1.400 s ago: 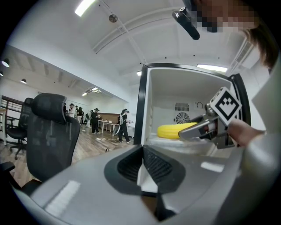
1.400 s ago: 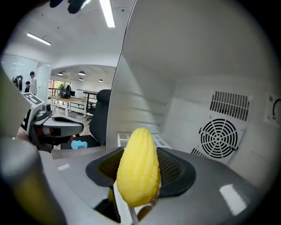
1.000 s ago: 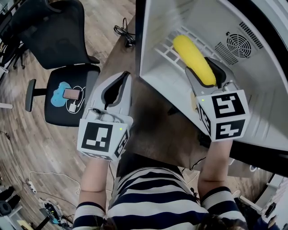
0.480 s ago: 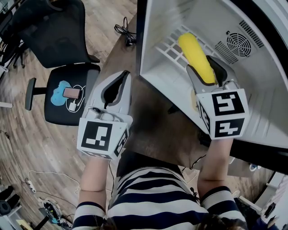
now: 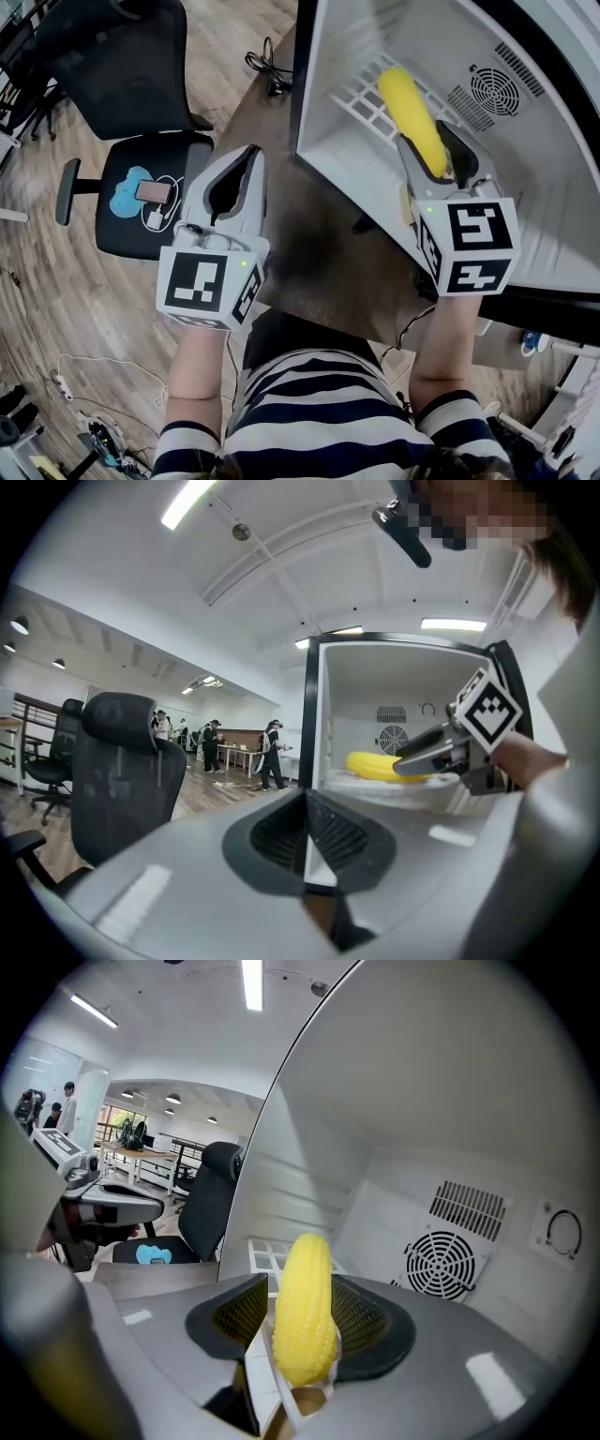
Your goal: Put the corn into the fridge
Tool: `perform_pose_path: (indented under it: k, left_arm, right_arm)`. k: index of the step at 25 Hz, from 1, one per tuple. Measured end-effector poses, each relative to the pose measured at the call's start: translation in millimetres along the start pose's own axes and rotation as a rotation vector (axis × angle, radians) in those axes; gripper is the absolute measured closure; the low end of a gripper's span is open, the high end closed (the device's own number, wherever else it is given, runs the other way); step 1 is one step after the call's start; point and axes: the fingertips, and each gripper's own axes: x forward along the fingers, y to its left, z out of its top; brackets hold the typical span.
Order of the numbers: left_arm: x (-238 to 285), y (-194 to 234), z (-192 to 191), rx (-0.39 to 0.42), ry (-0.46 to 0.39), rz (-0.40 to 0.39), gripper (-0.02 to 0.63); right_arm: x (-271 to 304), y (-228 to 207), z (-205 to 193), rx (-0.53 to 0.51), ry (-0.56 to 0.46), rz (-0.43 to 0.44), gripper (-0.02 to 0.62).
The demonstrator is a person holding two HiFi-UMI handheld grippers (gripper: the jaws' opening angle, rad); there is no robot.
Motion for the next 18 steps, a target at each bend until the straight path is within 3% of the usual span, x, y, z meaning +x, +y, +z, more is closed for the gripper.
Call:
perform_pose_path:
  k: [11, 18]
  left_arm:
    - [-35.5, 6.5, 13.2, -0.002, -0.034, 0.041, 0.606]
    - [-55.4, 6.7, 15.7, -0.003, -0.033, 0.058, 0.606]
  right_arm:
    - [-38.4, 6.1, 13.5, 0.026, -0.081, -0.049, 0.453]
    - [-61.4, 12.1, 15.4, 0.074, -0.143, -0.077, 0.574]
